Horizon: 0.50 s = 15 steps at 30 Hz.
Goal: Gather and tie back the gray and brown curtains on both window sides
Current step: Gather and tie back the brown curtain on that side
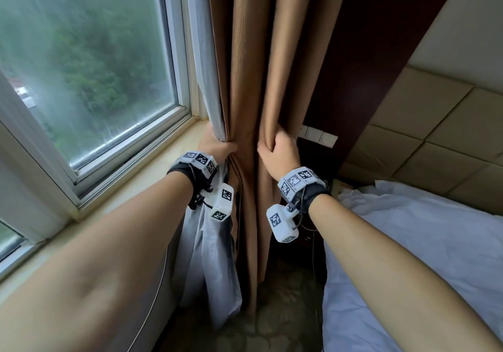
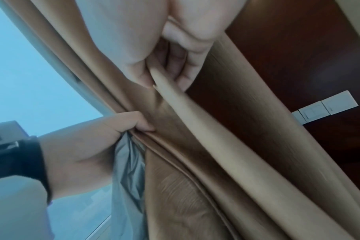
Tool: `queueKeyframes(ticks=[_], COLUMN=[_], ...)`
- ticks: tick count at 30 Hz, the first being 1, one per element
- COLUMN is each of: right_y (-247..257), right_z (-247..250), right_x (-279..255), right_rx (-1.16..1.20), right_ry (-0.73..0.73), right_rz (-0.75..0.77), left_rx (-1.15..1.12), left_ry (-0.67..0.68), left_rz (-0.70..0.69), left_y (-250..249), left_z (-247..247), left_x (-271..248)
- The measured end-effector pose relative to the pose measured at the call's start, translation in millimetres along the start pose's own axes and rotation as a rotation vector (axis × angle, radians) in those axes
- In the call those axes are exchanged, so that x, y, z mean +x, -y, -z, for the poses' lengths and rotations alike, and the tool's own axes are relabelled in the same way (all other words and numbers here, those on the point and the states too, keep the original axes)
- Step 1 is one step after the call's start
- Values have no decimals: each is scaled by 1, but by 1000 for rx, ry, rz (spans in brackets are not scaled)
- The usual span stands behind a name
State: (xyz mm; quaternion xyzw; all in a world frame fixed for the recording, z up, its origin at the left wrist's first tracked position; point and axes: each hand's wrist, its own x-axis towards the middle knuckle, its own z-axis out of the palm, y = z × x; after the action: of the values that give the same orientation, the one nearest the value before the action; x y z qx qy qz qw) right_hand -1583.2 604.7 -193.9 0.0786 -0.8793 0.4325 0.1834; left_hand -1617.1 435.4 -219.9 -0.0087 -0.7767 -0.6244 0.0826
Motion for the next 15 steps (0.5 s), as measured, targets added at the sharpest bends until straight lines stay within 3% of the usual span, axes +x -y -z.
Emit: queueKeyframes(ticks=[5, 9, 13, 15], right_y=[9, 19, 24, 19], right_z=[-23, -31, -36, -39], right_x=[14, 20, 23, 25], right_rx=[-119, -227, -160, -49], right_ry=[266, 449, 559, 515], right_rz=[-40, -42, -132, -169], left_rx=[30, -44, -52, -33], left_ry=[103, 263, 129, 32], left_rz=[-46, -100, -143, -112], left_y=[3, 6, 11, 15], left_z=[9, 12, 9, 10], left_x=[8, 14, 16, 18])
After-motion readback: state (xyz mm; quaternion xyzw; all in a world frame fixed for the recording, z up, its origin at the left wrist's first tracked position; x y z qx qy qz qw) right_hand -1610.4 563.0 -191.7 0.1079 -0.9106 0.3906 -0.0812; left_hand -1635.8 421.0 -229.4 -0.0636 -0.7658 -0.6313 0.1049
